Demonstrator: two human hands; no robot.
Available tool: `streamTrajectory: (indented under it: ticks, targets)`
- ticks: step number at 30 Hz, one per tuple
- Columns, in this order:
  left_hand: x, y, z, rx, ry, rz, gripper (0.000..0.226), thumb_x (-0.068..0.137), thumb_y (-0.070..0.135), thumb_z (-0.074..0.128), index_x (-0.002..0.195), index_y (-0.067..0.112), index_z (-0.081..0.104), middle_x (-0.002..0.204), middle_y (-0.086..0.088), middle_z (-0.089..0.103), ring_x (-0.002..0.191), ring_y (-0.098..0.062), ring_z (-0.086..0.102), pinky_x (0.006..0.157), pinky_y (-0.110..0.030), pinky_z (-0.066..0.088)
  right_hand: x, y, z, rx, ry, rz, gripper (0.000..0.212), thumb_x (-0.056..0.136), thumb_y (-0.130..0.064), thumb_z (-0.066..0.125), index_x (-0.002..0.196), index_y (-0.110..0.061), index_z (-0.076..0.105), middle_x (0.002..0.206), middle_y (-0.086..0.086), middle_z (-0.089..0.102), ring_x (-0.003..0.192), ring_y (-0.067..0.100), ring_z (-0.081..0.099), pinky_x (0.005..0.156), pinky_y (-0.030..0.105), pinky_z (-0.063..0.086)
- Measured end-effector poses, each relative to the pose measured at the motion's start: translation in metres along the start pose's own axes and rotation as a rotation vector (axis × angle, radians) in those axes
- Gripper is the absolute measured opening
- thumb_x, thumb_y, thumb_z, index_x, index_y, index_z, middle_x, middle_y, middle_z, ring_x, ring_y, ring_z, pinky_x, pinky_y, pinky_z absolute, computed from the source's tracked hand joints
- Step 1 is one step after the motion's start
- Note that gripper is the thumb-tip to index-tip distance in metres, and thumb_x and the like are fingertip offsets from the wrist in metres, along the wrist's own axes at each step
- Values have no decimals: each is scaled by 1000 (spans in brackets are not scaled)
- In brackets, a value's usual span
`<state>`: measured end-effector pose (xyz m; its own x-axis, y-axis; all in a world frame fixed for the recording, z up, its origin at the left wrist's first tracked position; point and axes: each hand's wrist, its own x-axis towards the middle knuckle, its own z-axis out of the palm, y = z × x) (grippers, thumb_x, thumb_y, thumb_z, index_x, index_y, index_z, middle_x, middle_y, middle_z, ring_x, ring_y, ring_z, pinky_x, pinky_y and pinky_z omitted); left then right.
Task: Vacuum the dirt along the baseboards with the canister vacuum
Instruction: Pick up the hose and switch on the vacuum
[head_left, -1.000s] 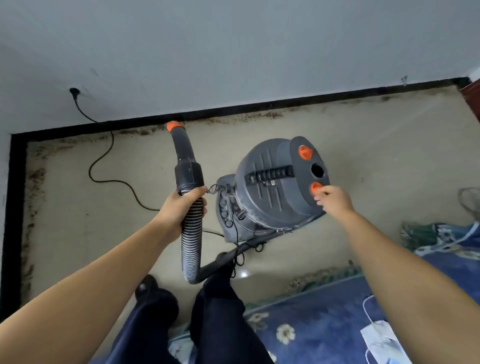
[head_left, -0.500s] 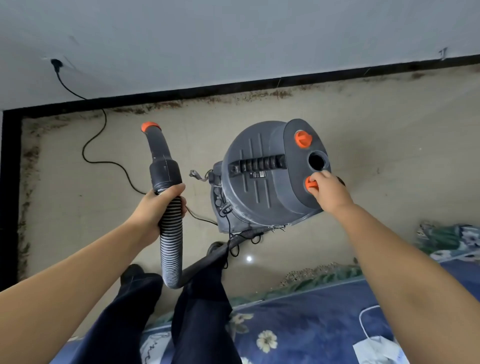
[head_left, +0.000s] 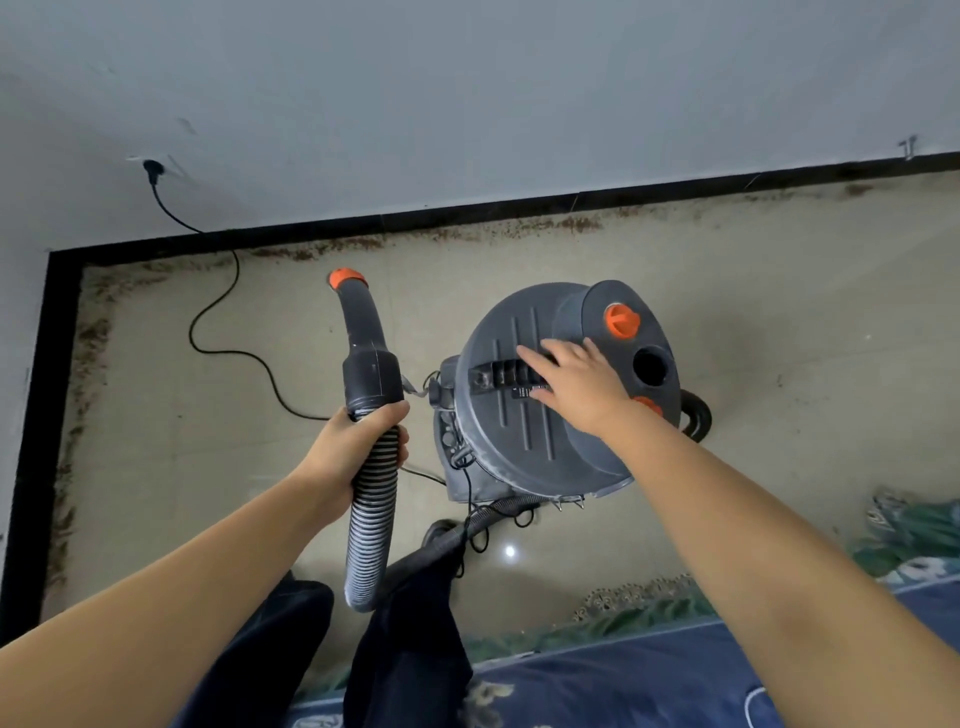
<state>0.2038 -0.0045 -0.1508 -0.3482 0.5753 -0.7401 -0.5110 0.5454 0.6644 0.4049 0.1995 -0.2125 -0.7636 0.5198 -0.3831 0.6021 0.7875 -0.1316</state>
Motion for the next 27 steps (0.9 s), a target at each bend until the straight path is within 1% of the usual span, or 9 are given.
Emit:
streamTrajectory:
  ticks: [1,2,3,8,15,19,24,26,27]
  targets:
    - [3,0,1,-1,-1,4,16,87,19,66,92,12,53,66,-5,62,55,-18,59,59,-31,52,11,0,2,-61,-91,6,57,102,-41,37,153,-29,15,145,10,38,136,29,32,117,53,10]
    - [6,1,1,-4,1,9,15,87,20,66,91,12,54,65,-4,62,55,-18,59,57,-30,52,18,1,4,-110,-143,12,57,102,-45,32,153,-35,10,141,9,41,133,30,34,117,55,8]
    - [9,2,1,-9,3,14,14,88,20,66,90,13,54,65,-4,62,54,-17,59,56,-30,51,22,4,5,-135,-160,21,56,101,-48,30,152,-39,7,137,10,43,129,31,36,115,59,8]
    - [12,4,-4,-9,-4,-4,15,88,18,65,92,12,51,67,-5,61,54,-18,58,56,-29,51,28,13,4,-60,-206,100,55,100,-52,29,150,-47,7,136,13,41,130,32,31,107,69,14]
    - [9,-5,-18,-24,1,-28,14,88,17,64,90,11,52,66,-6,61,55,-19,57,57,-30,50,50,38,-16,126,-192,347,52,101,-50,30,149,-48,11,140,16,37,134,36,26,105,72,16]
    - [14,-6,-25,-10,-3,-15,14,89,17,64,90,11,51,66,-7,60,55,-19,56,59,-32,48,66,59,-28,204,-169,467,51,101,-48,30,149,-45,14,144,19,33,135,40,25,104,73,16]
    - [19,2,-28,32,-33,22,14,89,17,64,90,11,50,68,-8,59,56,-19,55,58,-29,49,71,62,-31,246,-209,512,51,102,-46,31,150,-45,14,148,18,28,137,41,22,106,72,14]
    - [19,4,-29,48,-45,34,16,88,17,64,92,11,50,68,-8,60,56,-19,55,58,-29,49,68,62,-33,322,-186,496,51,103,-41,35,151,-41,16,148,16,28,137,40,24,109,67,15]
    - [19,6,-29,53,-52,39,17,88,18,65,93,11,50,69,-8,60,56,-19,56,58,-28,50,63,63,-34,381,-133,473,51,103,-36,38,151,-36,21,147,16,30,136,39,27,111,62,19]
